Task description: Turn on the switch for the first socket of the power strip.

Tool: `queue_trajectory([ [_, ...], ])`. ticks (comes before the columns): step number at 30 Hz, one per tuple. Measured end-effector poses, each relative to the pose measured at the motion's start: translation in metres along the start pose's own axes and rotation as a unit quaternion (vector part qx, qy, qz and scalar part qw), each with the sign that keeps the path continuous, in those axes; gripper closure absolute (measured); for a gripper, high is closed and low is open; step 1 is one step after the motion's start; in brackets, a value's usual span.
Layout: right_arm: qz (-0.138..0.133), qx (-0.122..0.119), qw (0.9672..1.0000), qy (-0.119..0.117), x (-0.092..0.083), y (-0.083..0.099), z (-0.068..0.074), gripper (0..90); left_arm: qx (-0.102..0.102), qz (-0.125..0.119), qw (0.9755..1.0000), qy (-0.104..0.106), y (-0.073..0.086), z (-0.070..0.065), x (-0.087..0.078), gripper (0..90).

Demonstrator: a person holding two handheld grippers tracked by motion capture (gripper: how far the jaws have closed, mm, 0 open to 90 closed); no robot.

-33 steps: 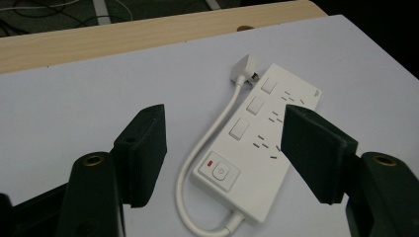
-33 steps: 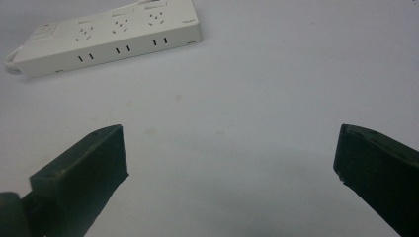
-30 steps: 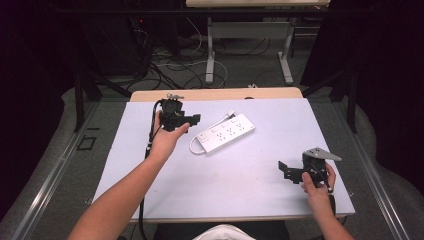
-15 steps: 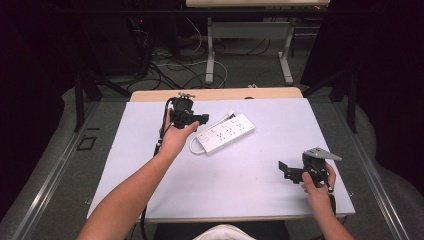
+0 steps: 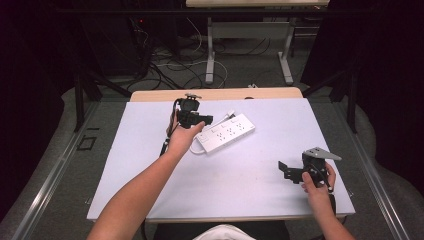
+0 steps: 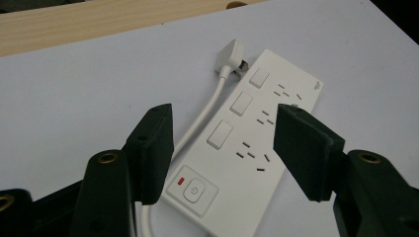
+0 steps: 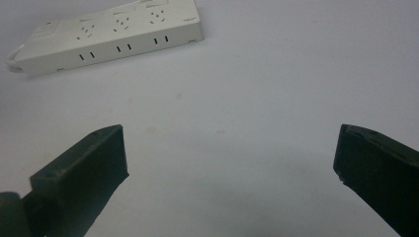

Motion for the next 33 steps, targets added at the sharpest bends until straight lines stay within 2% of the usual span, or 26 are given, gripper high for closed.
queue_trajectory([
  [3, 0.001, 0.0, 1.0, -0.001, 0.0, 0.0, 0.0, 0.0, -0.008, 0.001, 1.0, -0.001, -0.001, -0.001, 0.004, 42.5],
  [8, 0.005, 0.0, 1.0, -0.004, 0.0, 0.001, 0.0, 1.8, -0.007, 0.007, 1.0, -0.001, -0.001, 0.0, 0.011, 45.3],
  [9, 0.005, 0.0, 1.0, -0.004, 0.0, 0.001, 0.0, 1.8, -0.014, 0.008, 0.9999, -0.003, -0.001, -0.001, 0.012, 45.3],
  [12, 0.007, 0.0, 0.9999, -0.008, 0.002, 0.001, 0.0, 4.8, -0.013, 0.016, 0.9998, -0.002, 0.0, -0.002, 0.017, 46.4],
  [18, 0.007, 0.001, 0.9999, -0.007, 0.002, 0.001, -0.001, 5.1, -0.019, 0.022, 0.9996, -0.003, 0.001, -0.004, 0.023, 50.3],
  [19, 0.007, 0.001, 1.0, -0.007, 0.002, 0.001, -0.001, 5.1, -0.013, 0.025, 0.9996, -0.003, 0.001, -0.004, 0.024, 50.7],
  [23, 0.006, -0.001, 1.0, -0.007, 0.002, 0.001, -0.002, 5.1, -0.02, 0.024, 0.9995, -0.001, 0.001, -0.006, 0.028, 52.8],
  [29, 0.006, -0.001, 1.0, -0.007, 0.002, 0.001, -0.002, 5.1, -0.015, 0.025, 0.9995, -0.007, 0.001, -0.007, 0.035, 55.9],
  [33, 0.006, -0.001, 0.9999, -0.008, 0.002, 0.001, -0.002, 5.1, -0.022, 0.029, 0.9993, -0.001, 0.001, -0.006, 0.039, 58.7],
])
Point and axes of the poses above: each handheld gripper's, and its own axes: x roughly forward along the jaws, y roughly out of its underside, z roughly to its left, the point moved 4 cm from there along x, roughly forward along the jaws, and after that the axes turned 4 degrees about z, right-handed, at the moved point
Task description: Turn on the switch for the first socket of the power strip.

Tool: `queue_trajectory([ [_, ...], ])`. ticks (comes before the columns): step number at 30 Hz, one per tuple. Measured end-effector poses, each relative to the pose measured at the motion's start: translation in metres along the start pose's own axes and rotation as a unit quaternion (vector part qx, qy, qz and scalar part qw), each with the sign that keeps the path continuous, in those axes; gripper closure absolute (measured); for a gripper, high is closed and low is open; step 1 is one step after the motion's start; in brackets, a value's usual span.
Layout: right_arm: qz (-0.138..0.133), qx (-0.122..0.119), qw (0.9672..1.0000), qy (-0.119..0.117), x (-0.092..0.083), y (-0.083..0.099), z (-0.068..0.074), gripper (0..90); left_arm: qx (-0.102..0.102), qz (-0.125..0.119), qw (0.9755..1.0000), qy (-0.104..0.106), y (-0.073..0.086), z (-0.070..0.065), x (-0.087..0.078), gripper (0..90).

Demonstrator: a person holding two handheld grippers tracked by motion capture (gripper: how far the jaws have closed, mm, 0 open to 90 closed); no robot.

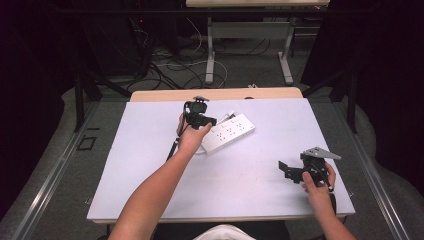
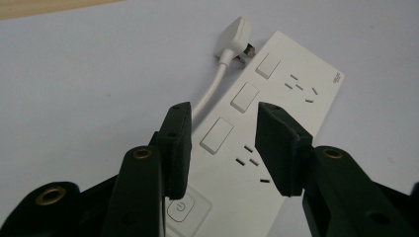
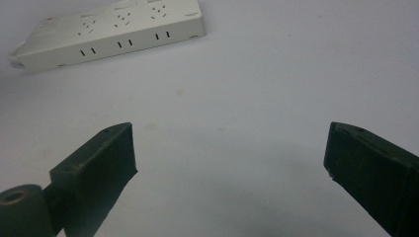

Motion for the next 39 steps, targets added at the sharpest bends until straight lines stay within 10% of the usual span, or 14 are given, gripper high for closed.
queue_trajectory([
  [39, 0.006, 0.005, 0.9999, -0.007, 0.003, 0.001, 0.001, 5.1, -0.03, 0.054, 0.9981, -0.008, 0.009, 0.007, 0.039, 89.0],
])
Point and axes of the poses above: each handheld gripper's, and its own axes: x roughly forward along the jaws, y roughly out of its underside, z roughly to its left, the point moved 4 cm from there along x, roughly forward along the jaws, and after that the axes turned 4 degrees about z, right-handed, at the moved point
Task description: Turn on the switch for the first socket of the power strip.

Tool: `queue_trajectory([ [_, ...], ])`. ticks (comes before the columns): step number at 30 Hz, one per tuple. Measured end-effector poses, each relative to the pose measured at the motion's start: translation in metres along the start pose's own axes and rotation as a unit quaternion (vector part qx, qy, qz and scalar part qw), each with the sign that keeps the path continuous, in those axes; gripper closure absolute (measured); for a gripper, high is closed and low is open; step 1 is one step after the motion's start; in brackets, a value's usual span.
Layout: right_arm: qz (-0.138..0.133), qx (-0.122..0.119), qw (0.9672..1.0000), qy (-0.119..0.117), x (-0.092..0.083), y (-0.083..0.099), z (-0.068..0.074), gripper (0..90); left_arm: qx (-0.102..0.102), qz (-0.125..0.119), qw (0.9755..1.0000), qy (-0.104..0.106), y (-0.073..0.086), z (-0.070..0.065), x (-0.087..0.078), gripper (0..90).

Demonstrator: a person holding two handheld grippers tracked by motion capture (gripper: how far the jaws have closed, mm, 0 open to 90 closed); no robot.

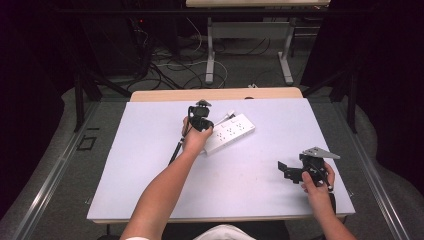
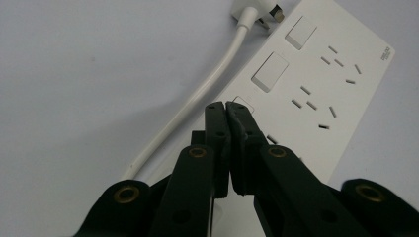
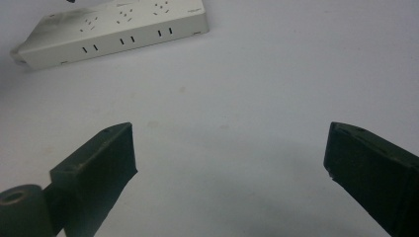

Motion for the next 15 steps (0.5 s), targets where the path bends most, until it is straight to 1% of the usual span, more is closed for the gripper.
queue_trajectory([
  [3, 0.0, -0.003, 1.0, 0.0, 0.0, 0.0002, -0.001, 5.1, -0.006, -0.003, 1.0, 0.0, -0.0006, 0.0007, 0.0049, 89.3],
  [5, 0.001, -0.004, 1.0, -0.002, -0.0003, 0.0004, -0.0018, 5.1, -0.005, -0.003, 1.0, -0.001, -0.001, 0.0016, 0.0059, 89.3],
  [6, 0.0, -0.003, 1.0, -0.002, -0.0002, 0.0004, -0.0019, 5.1, -0.011, -0.005, 0.9999, 0.002, -0.0012, 0.0011, 0.0069, 89.3],
  [8, 0.001, -0.001, 1.0, -0.001, -0.0001, 0.0006, -0.0021, 5.1, -0.01, -0.003, 0.9999, 0.002, -0.0016, 0.0024, 0.0073, 89.2],
  [9, 0.001, -0.001, 1.0, -0.001, -0.0001, 0.0006, -0.0021, 5.1, -0.014, -0.006, 0.9999, 0.004, -0.0017, 0.0019, 0.0083, 89.0],
  [12, 0.0, -0.003, 1.0, -0.003, -0.0002, 0.0005, -0.0017, 5.1, -0.009, -0.003, 1.0, -0.002, -0.0017, 0.0031, 0.0087, 86.9],
  [15, 0.002, -0.003, 1.0, -0.003, -0.0002, 0.0006, -0.0016, 5.1, -0.013, -0.005, 0.9999, -0.002, -0.0016, 0.0028, 0.009, 86.3],
])
Point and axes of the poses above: each handheld gripper's, and its own axes: x roughly forward along the jaws, y roughly out of its underside, z roughly to its left, the point moved 4 cm from there along x, roughly forward along the jaws, and after that the axes turned 4 degrees about z, right-handed, at the moved point
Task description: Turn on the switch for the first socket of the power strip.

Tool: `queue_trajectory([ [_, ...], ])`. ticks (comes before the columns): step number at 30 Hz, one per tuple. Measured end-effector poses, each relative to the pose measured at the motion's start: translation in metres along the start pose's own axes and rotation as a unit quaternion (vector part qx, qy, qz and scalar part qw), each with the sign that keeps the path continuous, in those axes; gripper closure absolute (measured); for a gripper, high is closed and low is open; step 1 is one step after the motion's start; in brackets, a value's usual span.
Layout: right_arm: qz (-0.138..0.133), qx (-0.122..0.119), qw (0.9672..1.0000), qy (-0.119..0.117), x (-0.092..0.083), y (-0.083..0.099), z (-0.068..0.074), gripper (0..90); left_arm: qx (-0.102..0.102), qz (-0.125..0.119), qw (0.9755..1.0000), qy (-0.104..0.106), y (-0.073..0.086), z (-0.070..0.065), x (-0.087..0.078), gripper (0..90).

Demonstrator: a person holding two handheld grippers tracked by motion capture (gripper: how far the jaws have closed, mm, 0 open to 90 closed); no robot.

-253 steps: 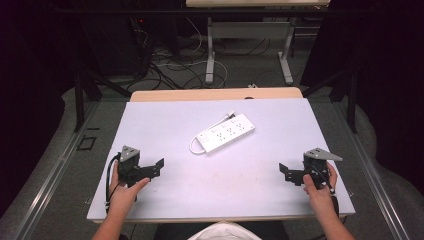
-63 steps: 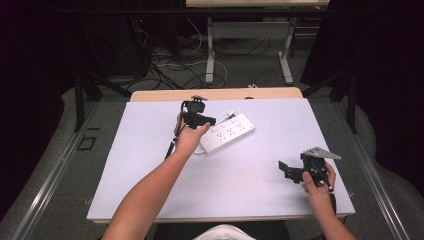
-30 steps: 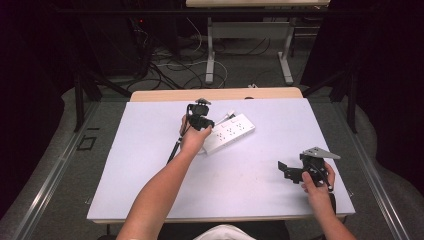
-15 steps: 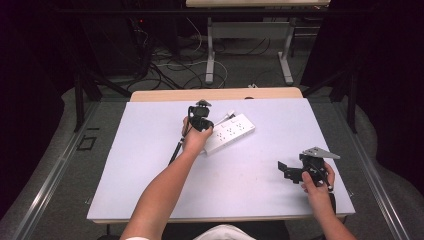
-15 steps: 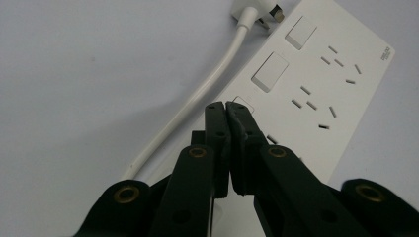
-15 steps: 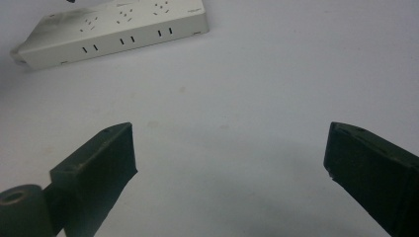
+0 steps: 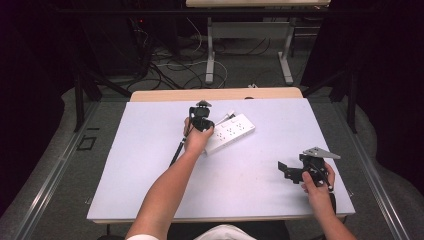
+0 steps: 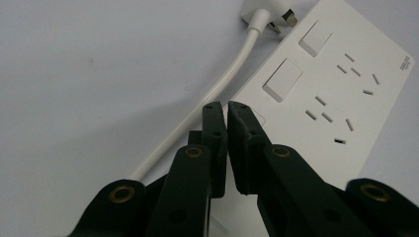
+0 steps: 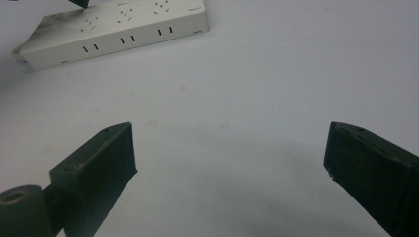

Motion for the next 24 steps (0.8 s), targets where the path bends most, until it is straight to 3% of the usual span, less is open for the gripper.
queue_trajectory([
  [14, 0.004, 0.006, 1.0, -0.004, 0.0013, 0.0009, 0.0014, 5.2, -0.008, -0.015, 0.9999, 0.004, 0.0015, 0.0004, 0.0019, 88.3],
  [24, 0.008, 0.002, 0.9999, -0.006, 0.0027, 0.0014, 0.0016, 5.5, -0.005, -0.009, 0.9999, 0.002, 0.0032, 0.0028, 0.002, 90.0],
])
Point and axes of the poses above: each handheld gripper's, and its own axes: x roughly forward along the jaws, y roughly out of its underside, z roughly to its left, the point moved 4 cm from there along x, roughly forward along the jaws, and after that the axes turned 4 degrees about z, right-handed, at the moved point
